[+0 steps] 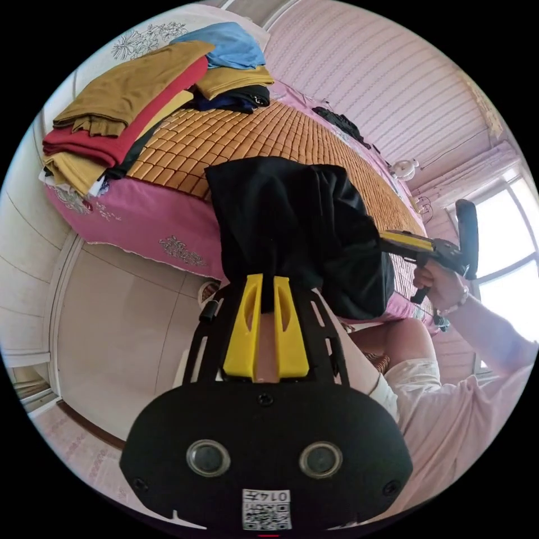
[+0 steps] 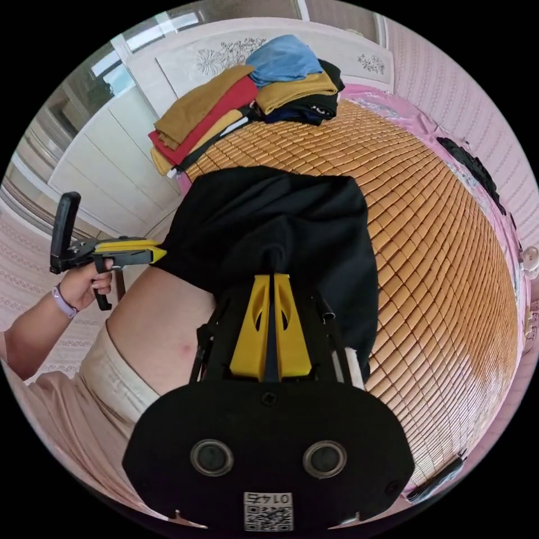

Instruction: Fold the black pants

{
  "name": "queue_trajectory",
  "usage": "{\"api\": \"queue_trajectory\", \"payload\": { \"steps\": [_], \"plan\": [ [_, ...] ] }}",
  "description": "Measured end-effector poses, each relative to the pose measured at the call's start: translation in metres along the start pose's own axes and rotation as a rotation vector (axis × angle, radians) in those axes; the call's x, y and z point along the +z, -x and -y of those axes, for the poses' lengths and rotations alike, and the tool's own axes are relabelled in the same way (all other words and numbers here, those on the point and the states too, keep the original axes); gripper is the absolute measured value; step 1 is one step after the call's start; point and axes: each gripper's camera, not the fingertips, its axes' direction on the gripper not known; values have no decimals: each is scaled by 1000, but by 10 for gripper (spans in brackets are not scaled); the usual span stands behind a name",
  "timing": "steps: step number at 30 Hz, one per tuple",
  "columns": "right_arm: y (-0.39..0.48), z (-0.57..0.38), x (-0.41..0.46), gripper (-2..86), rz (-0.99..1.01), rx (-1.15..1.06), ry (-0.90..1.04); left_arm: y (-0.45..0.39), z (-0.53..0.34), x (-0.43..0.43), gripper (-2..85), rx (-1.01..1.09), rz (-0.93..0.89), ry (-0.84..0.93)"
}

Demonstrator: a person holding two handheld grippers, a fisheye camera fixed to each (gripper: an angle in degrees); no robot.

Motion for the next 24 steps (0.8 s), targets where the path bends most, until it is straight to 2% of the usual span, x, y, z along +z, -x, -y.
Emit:
{"api": "queue_trajectory", "payload": {
  "steps": [3, 6, 9, 10, 11, 13, 14, 15, 18, 21, 24],
  "plan": [
    [-59, -21, -68, 12, -6, 160, -158, -30, 1, -9, 23, 118, 77, -7],
    [-101, -56, -132, 15, -193, 375, -326, -69, -5, -44, 18, 228, 78, -134],
    [-97, -93, -166, 39, -333, 436, -484, -108, -16, -74, 17, 307, 37, -278],
    [-89, -101, -165, 59, -305, 435, -498, -122, -19, -77, 17, 335, 7, -304],
    [-84, -102, -162, 67, -265, 415, -493, -136, -21, -74, 17, 361, -28, -308],
    [-57, -98, -131, 96, -21, 302, -411, -155, -22, -63, 17, 409, -89, -282],
    [-48, -94, -121, 102, 36, 261, -385, -167, -22, -53, 18, 441, -118, -253],
    [-26, -87, -101, 117, 100, 144, -318, -173, -22, -48, 18, 457, -128, -233],
    [19, -68, -67, 154, 113, -11, -221, -199, -22, -29, 20, 539, -113, -173],
    [26, -53, -36, 153, 201, 27, -112, -214, -23, -22, 26, 598, -83, -137],
    [36, -54, -13, 126, 138, 45, -20, -213, -24, -14, 36, 551, -35, -83]
  ]
}}
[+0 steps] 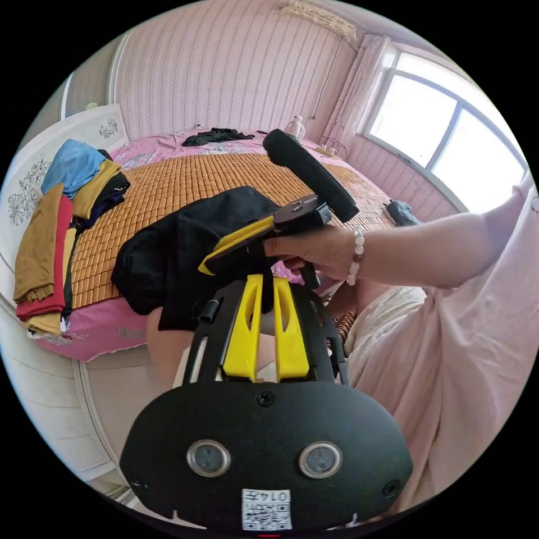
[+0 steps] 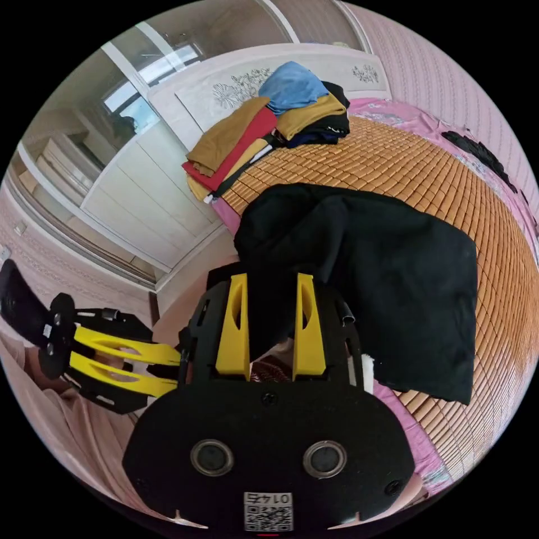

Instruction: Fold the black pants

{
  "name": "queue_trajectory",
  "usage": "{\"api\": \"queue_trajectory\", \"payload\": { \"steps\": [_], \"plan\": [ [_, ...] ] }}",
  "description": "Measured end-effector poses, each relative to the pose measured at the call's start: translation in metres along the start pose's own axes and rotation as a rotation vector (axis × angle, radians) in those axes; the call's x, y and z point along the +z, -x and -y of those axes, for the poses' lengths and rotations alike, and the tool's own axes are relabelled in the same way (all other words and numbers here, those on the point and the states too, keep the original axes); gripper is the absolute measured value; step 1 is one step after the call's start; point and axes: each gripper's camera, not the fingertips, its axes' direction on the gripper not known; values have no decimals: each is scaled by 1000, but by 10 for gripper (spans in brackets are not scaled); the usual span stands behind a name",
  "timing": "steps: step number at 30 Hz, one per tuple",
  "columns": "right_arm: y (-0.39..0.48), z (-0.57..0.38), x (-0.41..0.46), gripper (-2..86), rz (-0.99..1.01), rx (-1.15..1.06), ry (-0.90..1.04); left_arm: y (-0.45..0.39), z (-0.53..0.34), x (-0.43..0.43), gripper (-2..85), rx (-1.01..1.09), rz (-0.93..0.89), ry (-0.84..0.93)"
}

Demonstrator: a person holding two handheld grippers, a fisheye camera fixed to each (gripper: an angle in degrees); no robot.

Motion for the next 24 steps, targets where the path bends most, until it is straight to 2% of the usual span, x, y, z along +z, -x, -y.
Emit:
{"api": "queue_trajectory", "payload": {
  "steps": [2, 4, 8, 10, 15, 17, 20, 24],
  "plan": [
    [5, -4, 8, 128, 26, 26, 22, 7, -5, -1, 41, -58, -6, 26],
    [5, -7, 11, 145, 135, 79, 40, 13, -10, -6, 41, -105, -8, 22],
    [17, -10, 16, 153, 143, -11, 124, 32, -23, -28, 28, -197, -23, -23],
    [20, -18, 14, 126, 176, -52, 112, 43, -28, -36, 21, -230, 7, -39],
    [-7, -28, 0, 31, 257, 45, 169, 77, -36, -48, 19, -346, 90, -54],
    [-17, -33, -10, 22, 283, 47, 184, 93, -36, -51, 21, -391, 98, -81],
    [-42, -48, -59, 15, 267, 45, 83, 110, -31, -48, 30, -408, 140, -85],
    [-116, -84, -200, 15, 147, 127, -201, 139, -20, -36, 47, -448, 116, -93]
  ]
}}
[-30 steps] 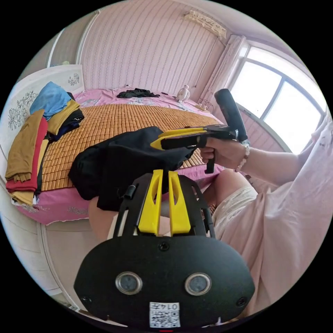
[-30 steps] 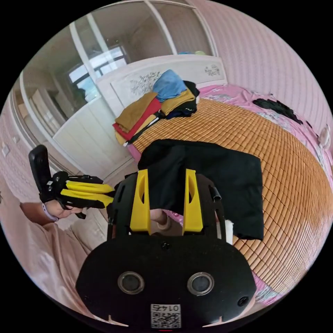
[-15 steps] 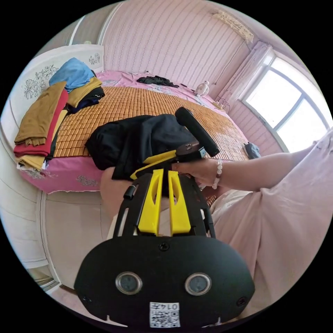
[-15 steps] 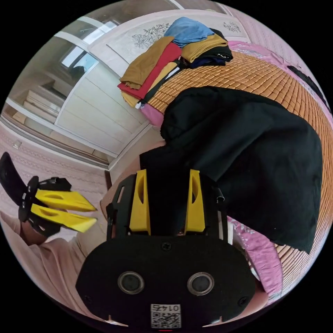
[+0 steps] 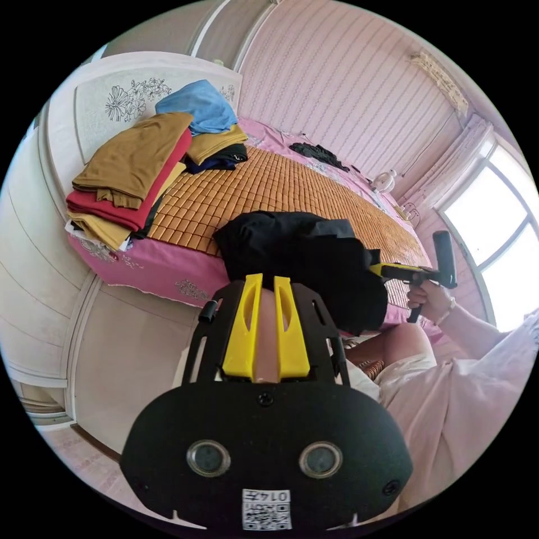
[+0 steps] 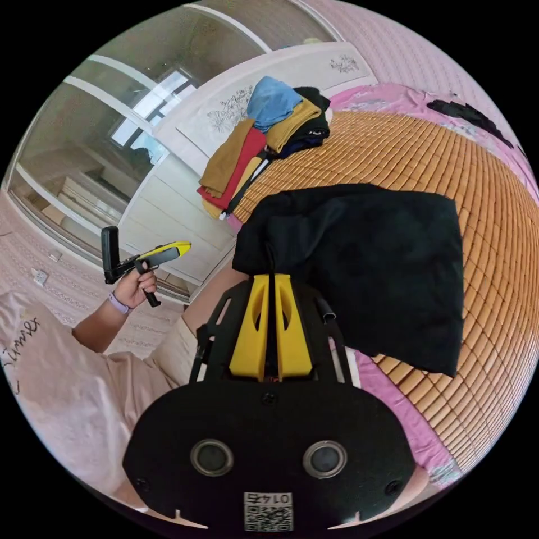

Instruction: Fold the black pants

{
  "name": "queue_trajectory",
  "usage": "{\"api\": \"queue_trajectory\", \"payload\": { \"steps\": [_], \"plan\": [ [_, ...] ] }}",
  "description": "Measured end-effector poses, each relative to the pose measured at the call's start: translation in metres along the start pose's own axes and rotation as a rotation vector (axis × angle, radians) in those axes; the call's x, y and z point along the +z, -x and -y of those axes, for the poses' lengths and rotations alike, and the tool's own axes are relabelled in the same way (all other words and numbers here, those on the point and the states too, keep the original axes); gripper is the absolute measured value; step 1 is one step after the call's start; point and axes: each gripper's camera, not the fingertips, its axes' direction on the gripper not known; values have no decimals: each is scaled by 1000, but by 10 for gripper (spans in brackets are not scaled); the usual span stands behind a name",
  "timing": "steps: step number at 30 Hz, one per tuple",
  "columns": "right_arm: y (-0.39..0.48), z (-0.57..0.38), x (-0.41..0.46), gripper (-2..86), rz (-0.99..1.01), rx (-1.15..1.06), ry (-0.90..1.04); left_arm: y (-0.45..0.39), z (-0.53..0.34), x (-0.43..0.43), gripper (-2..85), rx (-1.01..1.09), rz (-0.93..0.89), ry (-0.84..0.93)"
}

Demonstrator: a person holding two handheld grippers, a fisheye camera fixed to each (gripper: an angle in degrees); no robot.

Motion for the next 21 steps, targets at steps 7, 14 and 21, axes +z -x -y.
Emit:
{"api": "queue_trajectory", "payload": {
  "steps": [7, 14, 21],
  "plan": [
    [-100, -40, -285, 81, -1035, 314, -291, 24, 70, 57, 87, 2, -12, 73],
    [-123, -128, -301, 137, -920, 510, -333, 18, 121, 125, 88, 17, 49, 233],
    [-119, -214, -211, 133, -747, 625, -74, 6, 132, 171, 82, 91, 207, 342]
  ]
}}
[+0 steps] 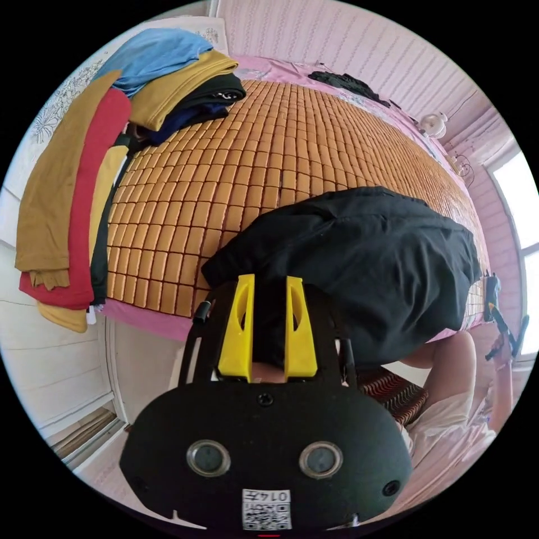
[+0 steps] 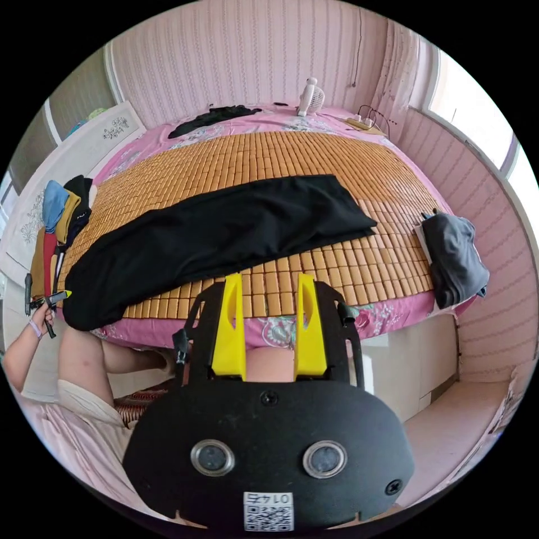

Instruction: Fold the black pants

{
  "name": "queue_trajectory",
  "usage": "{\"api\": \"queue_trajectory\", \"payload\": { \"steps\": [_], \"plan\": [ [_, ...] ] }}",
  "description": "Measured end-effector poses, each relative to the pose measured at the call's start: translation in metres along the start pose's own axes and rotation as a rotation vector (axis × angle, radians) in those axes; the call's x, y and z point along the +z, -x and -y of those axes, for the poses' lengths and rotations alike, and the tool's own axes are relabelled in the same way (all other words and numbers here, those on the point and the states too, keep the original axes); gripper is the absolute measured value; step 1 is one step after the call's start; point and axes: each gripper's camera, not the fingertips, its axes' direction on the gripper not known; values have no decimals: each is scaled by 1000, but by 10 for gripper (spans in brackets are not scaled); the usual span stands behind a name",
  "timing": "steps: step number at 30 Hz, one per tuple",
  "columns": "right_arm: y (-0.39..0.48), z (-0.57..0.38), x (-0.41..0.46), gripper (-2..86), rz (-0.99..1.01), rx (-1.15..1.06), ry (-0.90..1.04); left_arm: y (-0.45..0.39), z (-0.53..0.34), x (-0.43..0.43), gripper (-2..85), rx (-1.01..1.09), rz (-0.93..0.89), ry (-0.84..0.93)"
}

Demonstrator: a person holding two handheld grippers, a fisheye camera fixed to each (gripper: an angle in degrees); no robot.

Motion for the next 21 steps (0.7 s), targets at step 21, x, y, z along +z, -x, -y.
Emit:
{"api": "queue_trajectory", "payload": {
  "steps": [21],
  "plan": [
    [-60, -60, -67, 101, 177, 137, -91, 99, -102, -154, -10, -197, -63, -641]
  ]
}}
